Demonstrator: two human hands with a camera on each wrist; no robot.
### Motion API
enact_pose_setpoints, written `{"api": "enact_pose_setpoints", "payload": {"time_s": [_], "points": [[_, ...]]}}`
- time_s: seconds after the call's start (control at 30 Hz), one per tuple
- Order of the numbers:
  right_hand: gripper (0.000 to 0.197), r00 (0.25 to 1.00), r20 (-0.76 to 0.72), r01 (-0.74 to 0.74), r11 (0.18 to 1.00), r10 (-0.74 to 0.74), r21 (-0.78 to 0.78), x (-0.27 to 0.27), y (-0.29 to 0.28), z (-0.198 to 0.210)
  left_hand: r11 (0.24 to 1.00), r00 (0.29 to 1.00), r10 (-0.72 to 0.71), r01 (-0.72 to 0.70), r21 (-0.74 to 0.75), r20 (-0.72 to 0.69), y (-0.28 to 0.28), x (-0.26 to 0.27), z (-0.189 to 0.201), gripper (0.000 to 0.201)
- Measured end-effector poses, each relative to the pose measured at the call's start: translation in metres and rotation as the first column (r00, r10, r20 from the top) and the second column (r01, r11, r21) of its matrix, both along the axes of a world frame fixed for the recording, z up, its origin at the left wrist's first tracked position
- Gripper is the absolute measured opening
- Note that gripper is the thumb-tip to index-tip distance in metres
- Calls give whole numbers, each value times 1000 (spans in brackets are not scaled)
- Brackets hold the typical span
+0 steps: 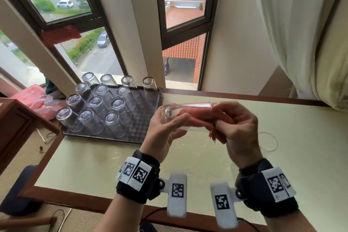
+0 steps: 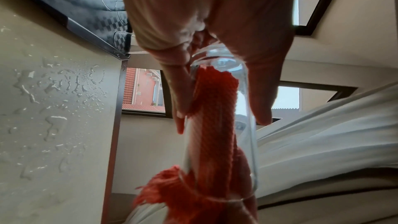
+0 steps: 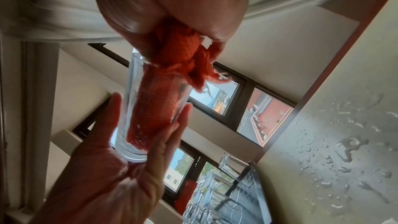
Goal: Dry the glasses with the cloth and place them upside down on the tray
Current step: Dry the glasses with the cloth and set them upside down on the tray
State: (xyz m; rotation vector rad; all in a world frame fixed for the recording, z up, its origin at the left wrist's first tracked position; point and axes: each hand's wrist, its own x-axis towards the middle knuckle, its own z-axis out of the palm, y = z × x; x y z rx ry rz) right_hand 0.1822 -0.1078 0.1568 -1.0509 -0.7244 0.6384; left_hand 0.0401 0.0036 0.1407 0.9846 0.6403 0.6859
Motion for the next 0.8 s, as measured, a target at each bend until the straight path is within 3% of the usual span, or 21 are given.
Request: {"api": "enact_pose_setpoints", "payload": {"time_s": [0.13,0.2,0.27,0.4,0.5,0.6,0.7,0.8], "points": [[34,989,118,-87,995,92,-43,-4,-1,-8,1000,1000,1,-1,-3,6,3,0,4,104],[41,965,128,-218,971,230,-100,1,-5,-9,1000,1000,21,-21,-13,5,4,-1,6,103],[49,924,141,-337,930,356,-147,2,-7,-8,999,999,41,-41,-26,8,5,-2,6,88],[57,892,89,-421,887,443,-189,-2,-8,-10,997,997,74,-74,2,-35,2,-2,8,81],[49,910,4,-402,888,414,-224,-2,-5,-12,998,995,67,-66,16,-71,1,-3,8,79],[40,943,14,-320,922,331,-218,-6,2,-9,997,994,73,-74,-12,-76,5,-5,7,77],[31,967,103,-218,965,233,-143,-10,8,-7,996,995,72,-75,-45,-66,7,-8,6,78],[29,948,277,-104,976,155,-190,-12,12,-12,994,991,101,-104,-31,-89,9,-8,9,72]]}}
